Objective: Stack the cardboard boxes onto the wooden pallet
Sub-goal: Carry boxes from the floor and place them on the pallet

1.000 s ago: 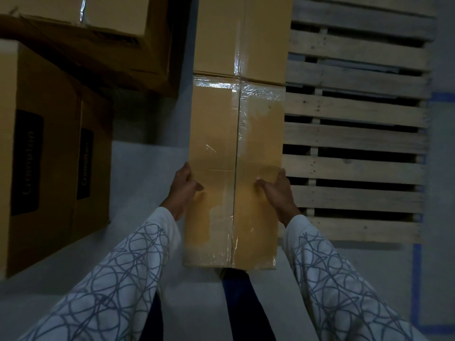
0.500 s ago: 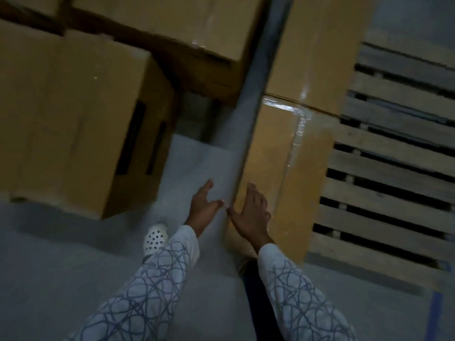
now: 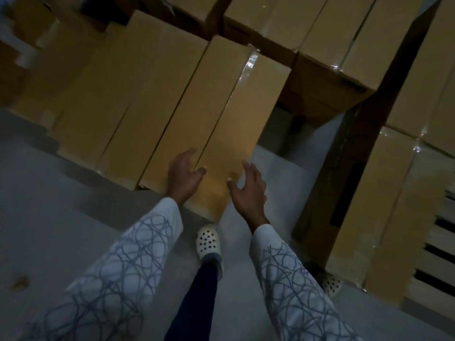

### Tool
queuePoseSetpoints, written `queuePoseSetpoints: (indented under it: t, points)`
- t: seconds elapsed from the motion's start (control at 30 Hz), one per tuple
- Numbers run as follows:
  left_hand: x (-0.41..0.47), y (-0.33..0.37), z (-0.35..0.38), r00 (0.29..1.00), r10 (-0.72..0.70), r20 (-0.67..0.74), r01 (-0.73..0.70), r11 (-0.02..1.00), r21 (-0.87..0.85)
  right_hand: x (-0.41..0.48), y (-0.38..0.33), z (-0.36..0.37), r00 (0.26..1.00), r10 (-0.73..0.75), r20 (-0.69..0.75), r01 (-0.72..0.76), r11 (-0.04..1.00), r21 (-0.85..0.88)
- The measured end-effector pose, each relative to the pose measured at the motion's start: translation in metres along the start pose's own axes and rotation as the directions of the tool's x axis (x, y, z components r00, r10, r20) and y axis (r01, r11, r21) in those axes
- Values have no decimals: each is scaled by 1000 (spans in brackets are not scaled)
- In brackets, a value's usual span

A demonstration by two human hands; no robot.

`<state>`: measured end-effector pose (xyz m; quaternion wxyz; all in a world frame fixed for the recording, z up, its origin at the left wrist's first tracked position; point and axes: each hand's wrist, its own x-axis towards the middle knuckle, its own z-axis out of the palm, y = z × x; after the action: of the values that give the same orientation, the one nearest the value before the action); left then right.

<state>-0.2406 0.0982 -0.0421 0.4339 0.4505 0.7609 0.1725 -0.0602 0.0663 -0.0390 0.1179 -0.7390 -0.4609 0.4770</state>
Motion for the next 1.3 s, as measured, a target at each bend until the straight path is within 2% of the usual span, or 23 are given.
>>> queuePoseSetpoints:
  t: [0.07,0.13,0.3,0.37,0.43,0.5,0.53,0.57,0.6,0.63,0.67,0.8,0.87,1.0,1.2,1.3]
  points:
    - [31,-9,-26,999,37,2,-37,996,76,12,-12,15,998,-63,11,64,979,-193]
    - [56,-16,-42,999,49,20,-51,991,125,22,-16,26,997,-63,37,71,947,-313]
    - [78,-18,-47,998,-33,53,28,995,98,26,3,30,997,63,36,-38,875,-483]
    - [77,-19,-46,993,-86,86,77,992,103,24,9,25,995,95,3,-82,872,-483]
    - [77,-19,-41,987,-111,117,104,992,64,27,11,17,987,156,-36,-156,886,-437]
    - [77,-14,-35,983,-113,142,112,994,14,34,12,10,981,189,-53,-196,940,-280]
    - [77,-13,-33,983,-116,143,118,993,1,39,12,9,981,184,-55,-189,977,-97]
    - [77,-12,-32,985,-109,131,112,994,-17,43,11,8,979,194,-55,-184,971,151]
    - [75,-11,-32,987,-104,121,108,994,-27,46,11,8,972,228,-53,-190,901,390]
    - [74,-11,-32,988,-100,119,104,994,-34,46,9,8,965,262,-25,-208,815,540]
    - [72,-10,-34,988,-94,119,98,995,-29,46,8,8,961,277,-8,-215,762,611]
    - [44,8,-40,997,-41,71,38,998,49,21,12,-1,954,297,-46,-199,738,645]
    - [16,21,-42,996,-67,64,61,994,89,-10,19,-14,943,325,-76,-199,730,653]
    - [-94,53,-43,987,-114,113,100,987,125,-103,42,-52,905,375,-200,-162,740,653]
    - [-283,94,-32,967,-146,208,150,989,-5,-284,83,-136,872,438,-219,-186,709,680]
    - [-376,130,-21,959,-120,256,154,981,-116,-358,105,-184,843,451,-293,-146,716,682]
